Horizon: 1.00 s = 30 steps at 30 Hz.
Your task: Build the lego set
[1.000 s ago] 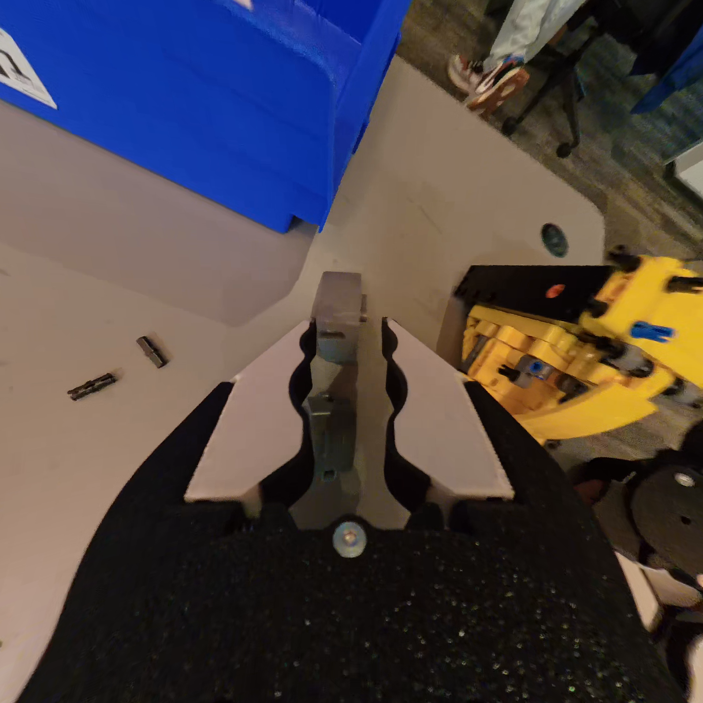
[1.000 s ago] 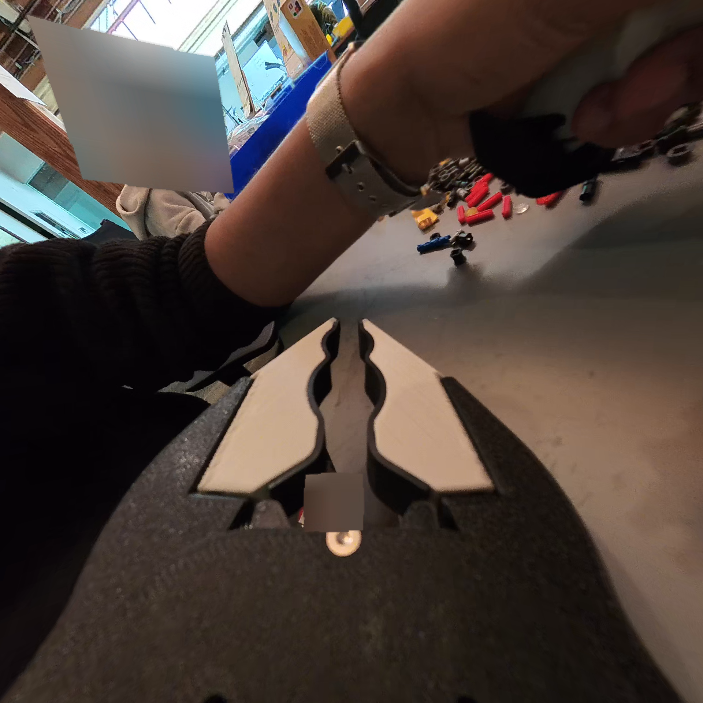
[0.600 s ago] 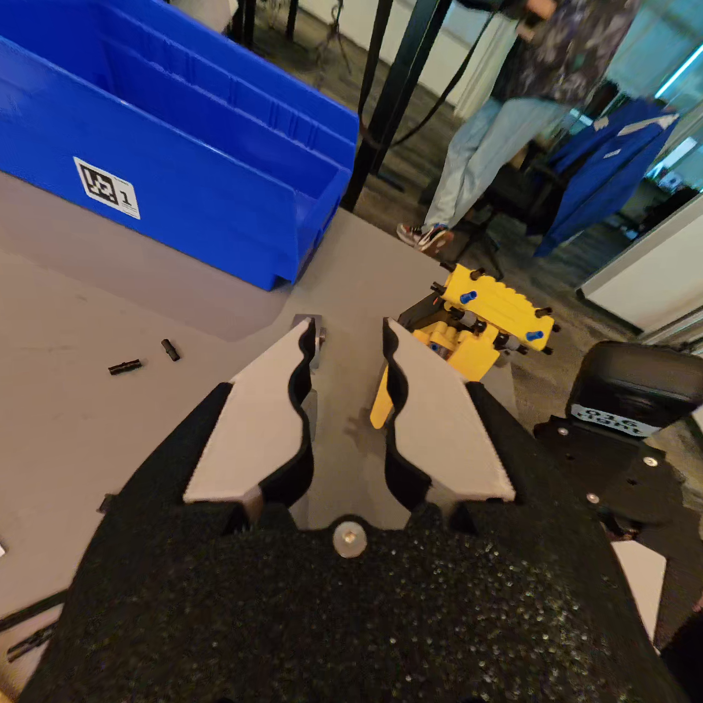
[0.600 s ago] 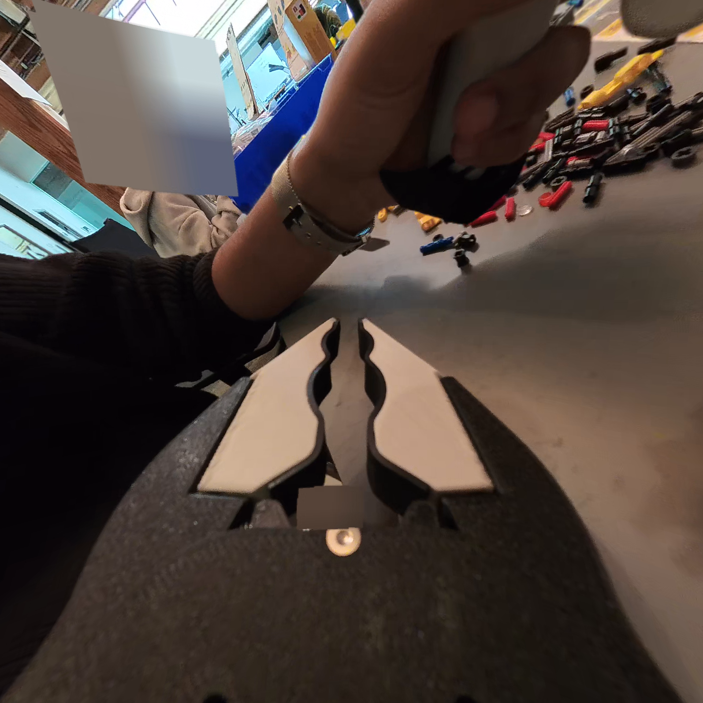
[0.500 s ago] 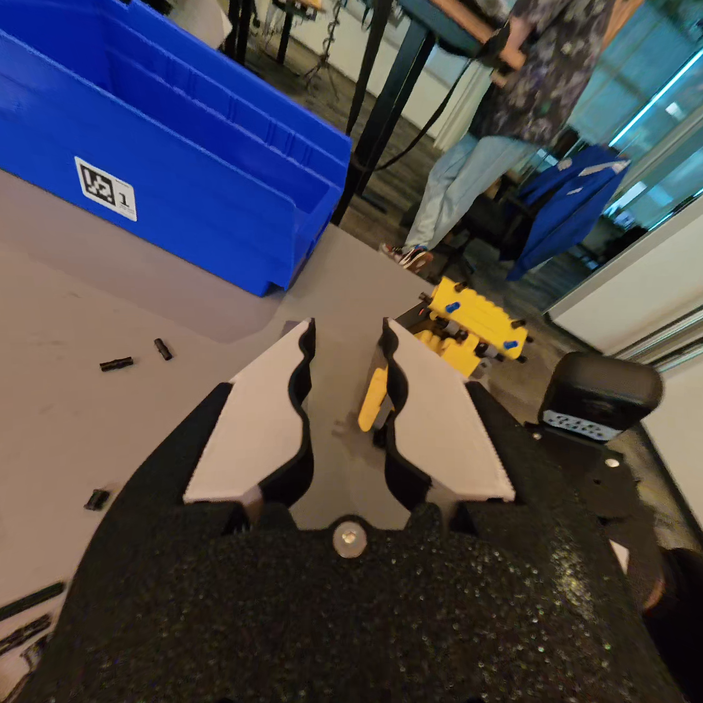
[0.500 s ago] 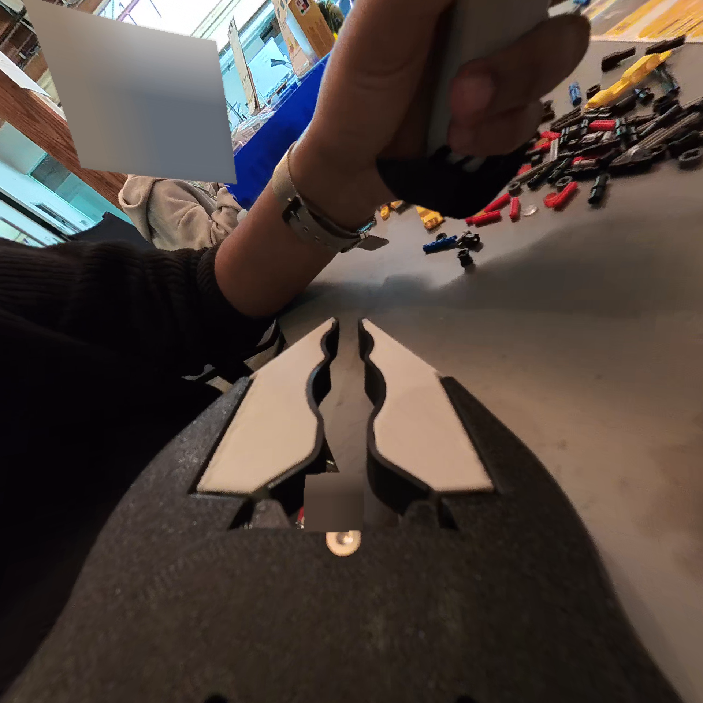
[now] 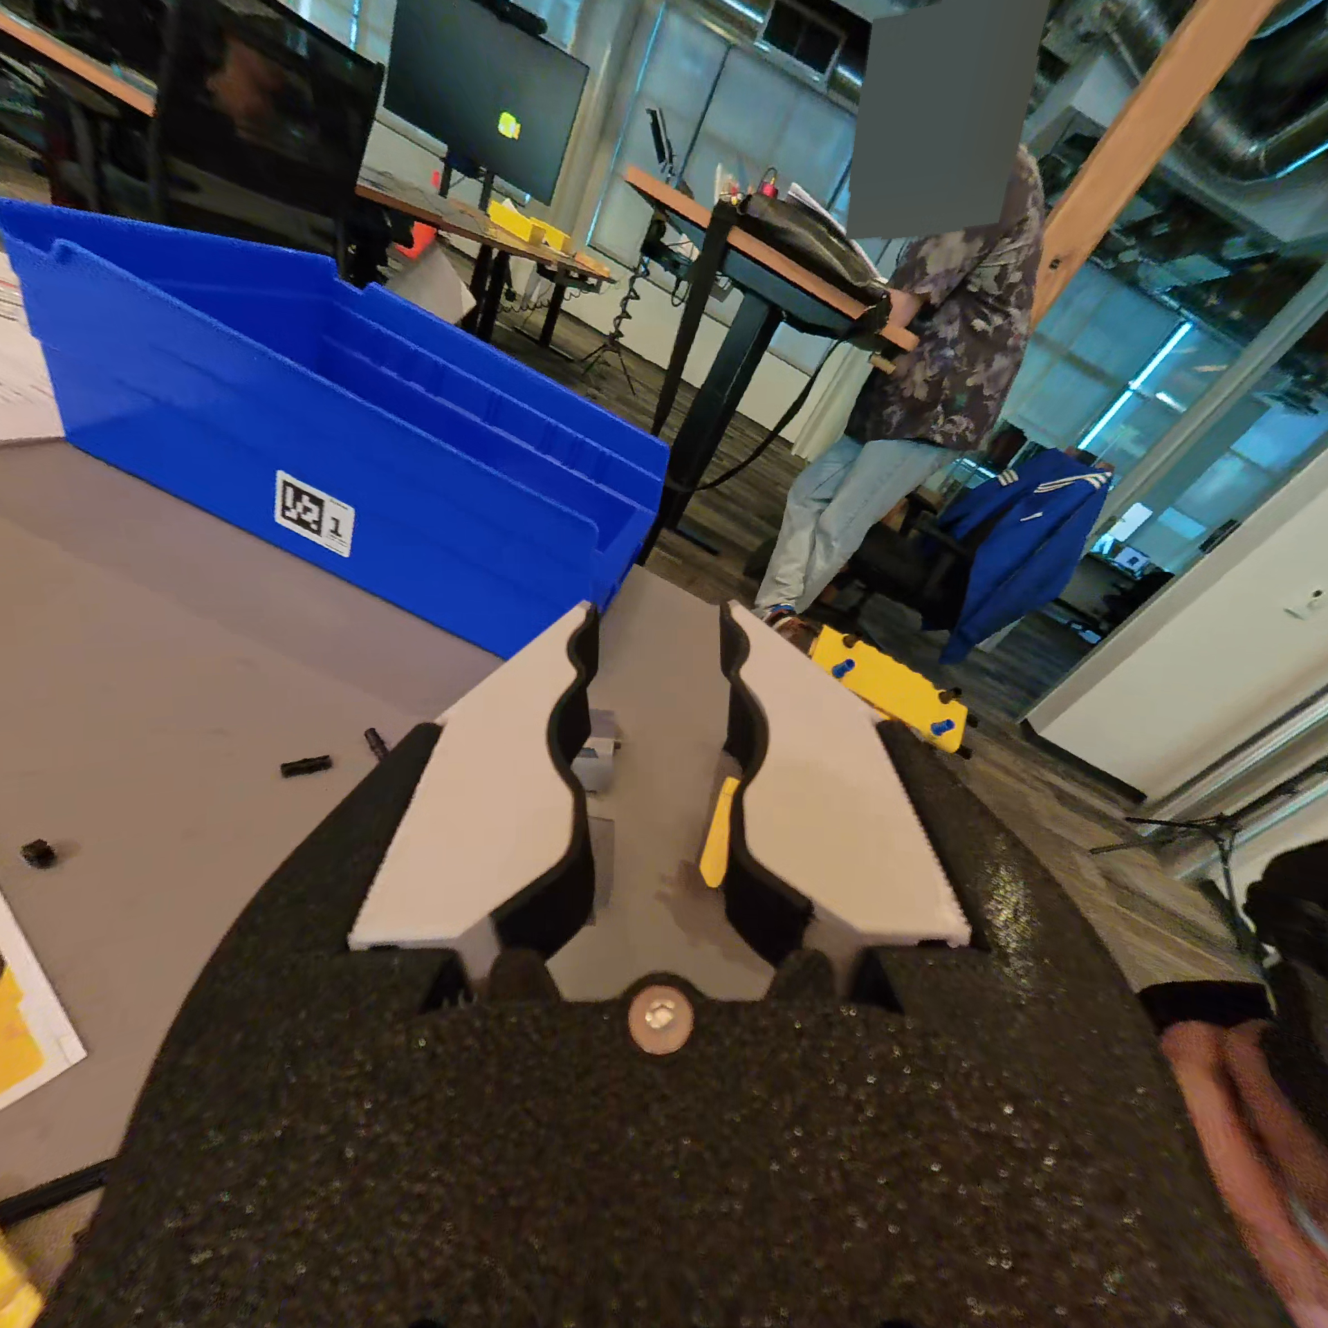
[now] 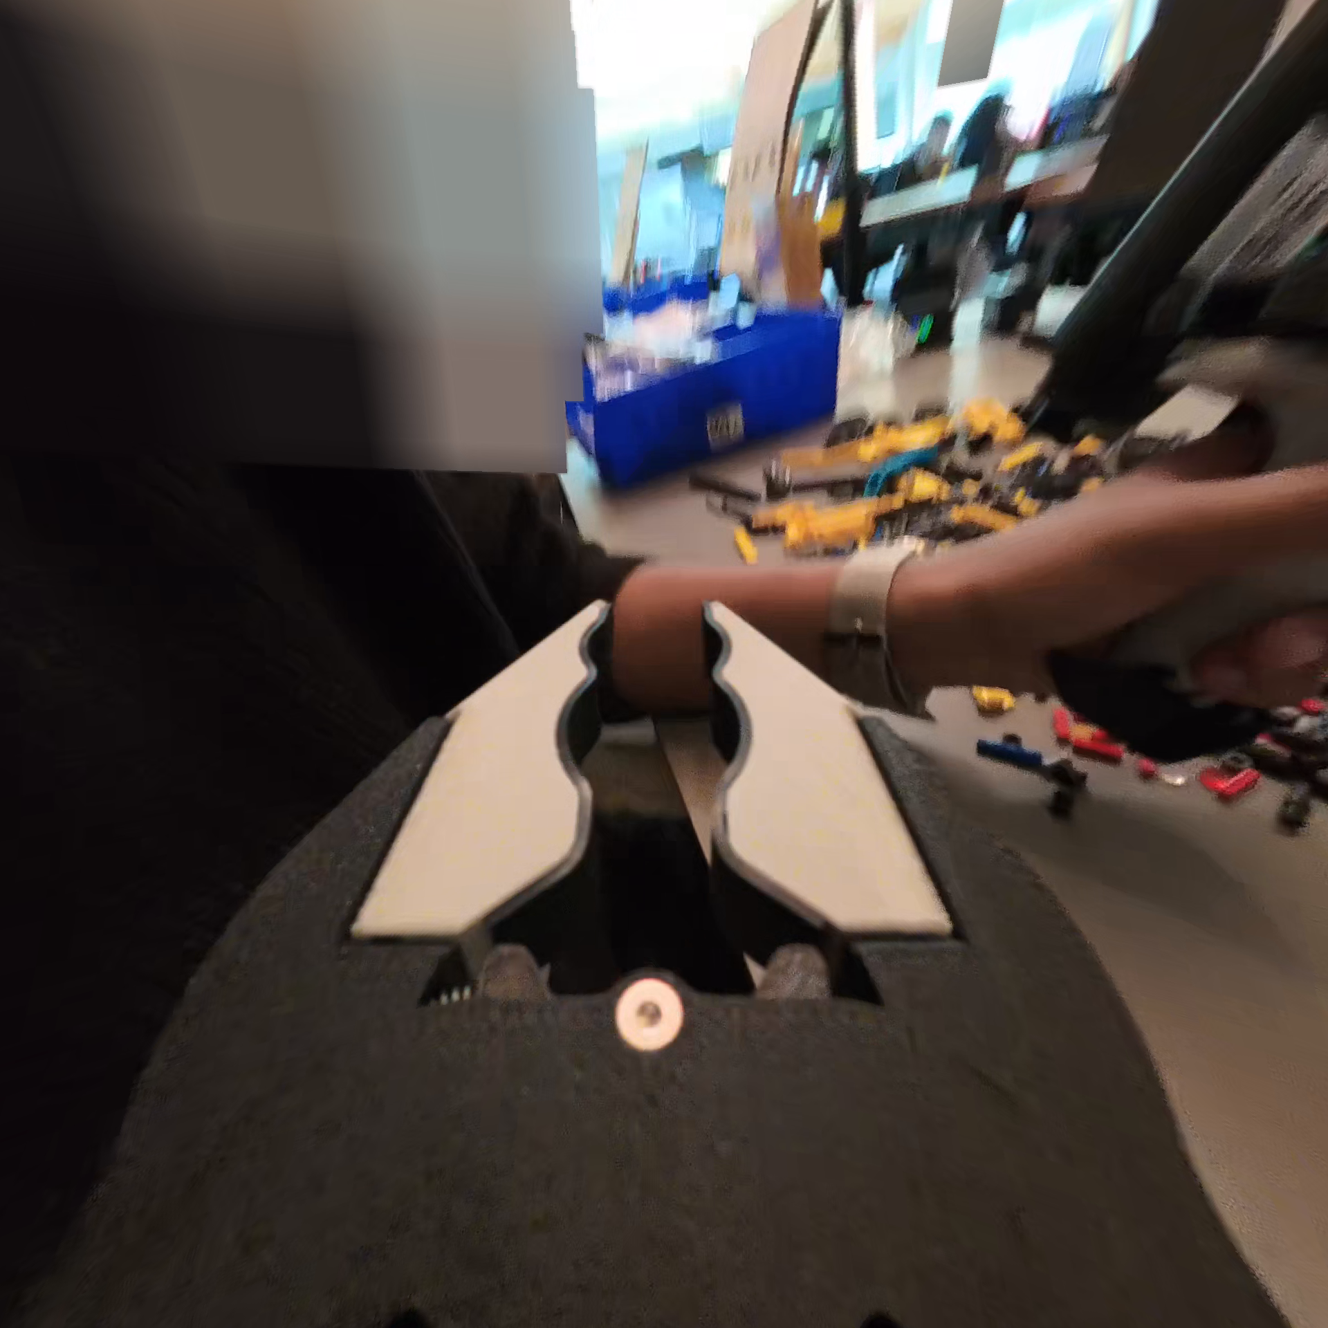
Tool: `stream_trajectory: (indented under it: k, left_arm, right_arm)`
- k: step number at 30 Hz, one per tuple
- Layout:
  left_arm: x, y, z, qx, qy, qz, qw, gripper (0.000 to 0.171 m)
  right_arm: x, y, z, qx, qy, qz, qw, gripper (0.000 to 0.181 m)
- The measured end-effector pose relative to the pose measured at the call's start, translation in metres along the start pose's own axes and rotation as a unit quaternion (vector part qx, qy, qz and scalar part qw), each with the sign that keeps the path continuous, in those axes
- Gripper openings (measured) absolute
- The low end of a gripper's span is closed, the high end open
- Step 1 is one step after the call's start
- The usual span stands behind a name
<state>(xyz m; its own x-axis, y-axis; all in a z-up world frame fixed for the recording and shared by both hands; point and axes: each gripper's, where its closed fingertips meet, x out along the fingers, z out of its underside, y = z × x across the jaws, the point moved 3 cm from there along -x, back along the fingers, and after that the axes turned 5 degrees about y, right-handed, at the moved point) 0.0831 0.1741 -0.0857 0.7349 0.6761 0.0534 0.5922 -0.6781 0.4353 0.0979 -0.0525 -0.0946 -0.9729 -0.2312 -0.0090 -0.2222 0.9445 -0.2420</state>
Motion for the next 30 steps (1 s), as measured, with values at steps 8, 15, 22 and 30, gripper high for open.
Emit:
stream_trajectory:
  k: [8,15,22,30]
  left_arm:
    - [0.001,0.012,0.006,0.015,-0.005,0.025,1.000,0.033]
    - [-0.004,0.023,0.000,0.156,0.033,0.016,0.987,0.030]
    - [0.001,0.032,0.007,0.159,0.016,0.029,0.987,0.029]
    - [0.004,0.031,0.012,0.098,0.009,0.048,0.994,0.029]
  right_arm:
    - [-0.091,0.000,0.007,-0.066,0.112,0.282,0.951,0.025]
    - [-0.184,0.024,0.053,-0.029,0.037,0.527,0.849,0.049]
    - [-0.198,0.067,0.078,-0.012,-0.050,0.585,0.809,0.057]
    - [-0.194,0.092,0.090,0.008,-0.091,0.561,0.823,0.056]
